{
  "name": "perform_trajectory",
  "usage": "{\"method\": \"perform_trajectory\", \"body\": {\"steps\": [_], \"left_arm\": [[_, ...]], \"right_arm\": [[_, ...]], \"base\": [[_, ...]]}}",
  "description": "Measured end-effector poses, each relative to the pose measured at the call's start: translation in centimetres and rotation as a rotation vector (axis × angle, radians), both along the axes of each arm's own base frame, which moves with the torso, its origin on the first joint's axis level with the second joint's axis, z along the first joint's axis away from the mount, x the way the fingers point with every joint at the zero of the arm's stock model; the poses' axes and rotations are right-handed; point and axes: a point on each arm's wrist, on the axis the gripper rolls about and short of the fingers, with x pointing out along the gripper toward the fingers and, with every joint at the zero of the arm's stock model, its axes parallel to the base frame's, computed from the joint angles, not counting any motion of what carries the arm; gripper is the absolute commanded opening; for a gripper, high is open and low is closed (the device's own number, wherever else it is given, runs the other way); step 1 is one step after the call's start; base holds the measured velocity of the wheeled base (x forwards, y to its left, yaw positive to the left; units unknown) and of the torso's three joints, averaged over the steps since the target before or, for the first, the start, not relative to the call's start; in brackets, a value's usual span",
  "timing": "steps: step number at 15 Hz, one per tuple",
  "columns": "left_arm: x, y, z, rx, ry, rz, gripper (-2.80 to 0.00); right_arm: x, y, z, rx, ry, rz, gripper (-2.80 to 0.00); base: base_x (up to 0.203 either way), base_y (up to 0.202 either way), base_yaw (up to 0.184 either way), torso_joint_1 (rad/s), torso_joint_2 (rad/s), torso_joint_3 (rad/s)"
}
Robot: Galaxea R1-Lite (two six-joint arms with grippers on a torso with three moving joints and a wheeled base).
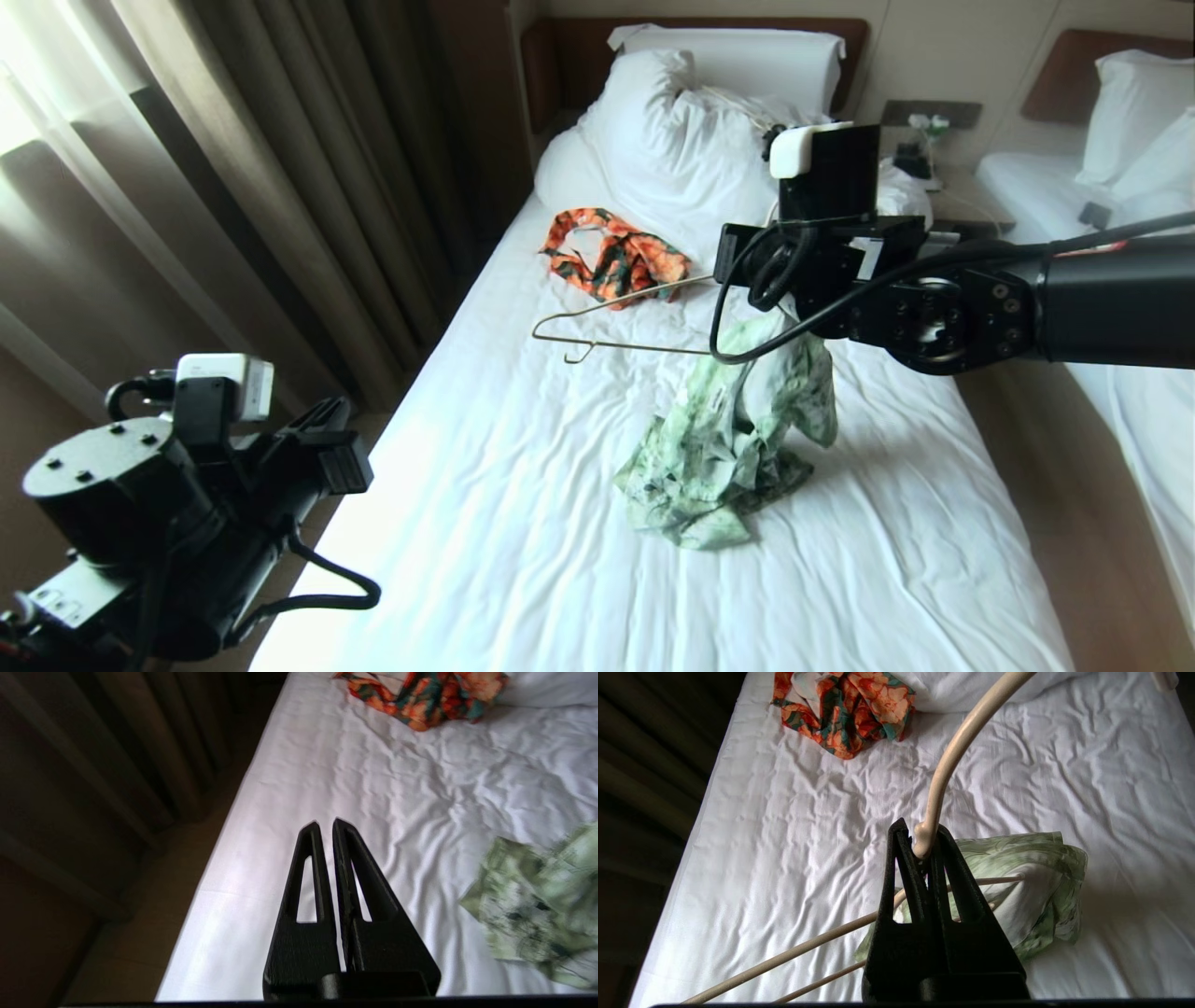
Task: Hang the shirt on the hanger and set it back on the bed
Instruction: Take the clothes hanger out of the clothes, then place the hanger on the bed
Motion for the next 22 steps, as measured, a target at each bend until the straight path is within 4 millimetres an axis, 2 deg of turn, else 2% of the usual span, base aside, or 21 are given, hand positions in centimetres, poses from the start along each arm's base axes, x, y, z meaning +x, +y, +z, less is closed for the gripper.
{"method": "perform_trajectory", "body": {"steps": [3, 4, 7, 11, 15, 22], "left_arm": [[-1.8, 2.1, -0.1, 0.003, 0.005, 0.074, -2.8], [-2.5, 2.5, -0.2, 0.003, 0.01, 0.09, -2.8], [-4.2, 3.0, -0.8, 0.01, 0.029, 0.106, -2.8], [-5.1, 3.3, -0.7, 0.018, 0.022, 0.141, -2.8], [-5.3, 3.3, -0.6, 0.016, 0.017, 0.143, -2.8], [-5.1, 3.1, -0.7, -0.029, 0.012, 0.123, -2.8]], "right_arm": [[-0.4, -1.0, -1.3, 0.143, 0.125, -0.031, -2.8], [-0.5, -1.3, -2.0, 0.134, 0.185, -0.041, -2.8], [0.6, -3.2, -5.2, -0.034, 0.359, -0.105, -2.8], [3.2, -5.1, -10.0, -0.185, 0.493, -0.146, -2.8], [4.6, -4.8, -14.4, -0.323, 0.593, -0.117, -2.8], [7.8, -3.4, -19.1, -0.434, 0.637, -0.079, -2.8]], "base": [[0.0, 0.0, 0.0, 0.0, 0.0, 0.0], [0.0, 0.0, 0.0, 0.0, 0.0, 0.0], [0.0, 0.0, 0.0, 0.0, 0.0, 0.0], [0.0, 0.0, 0.0, 0.0, 0.0, 0.0], [0.0, 0.0, 0.0, 0.0, 0.0, 0.0], [0.0, 0.0, 0.0, 0.0, 0.0, 0.0]]}}
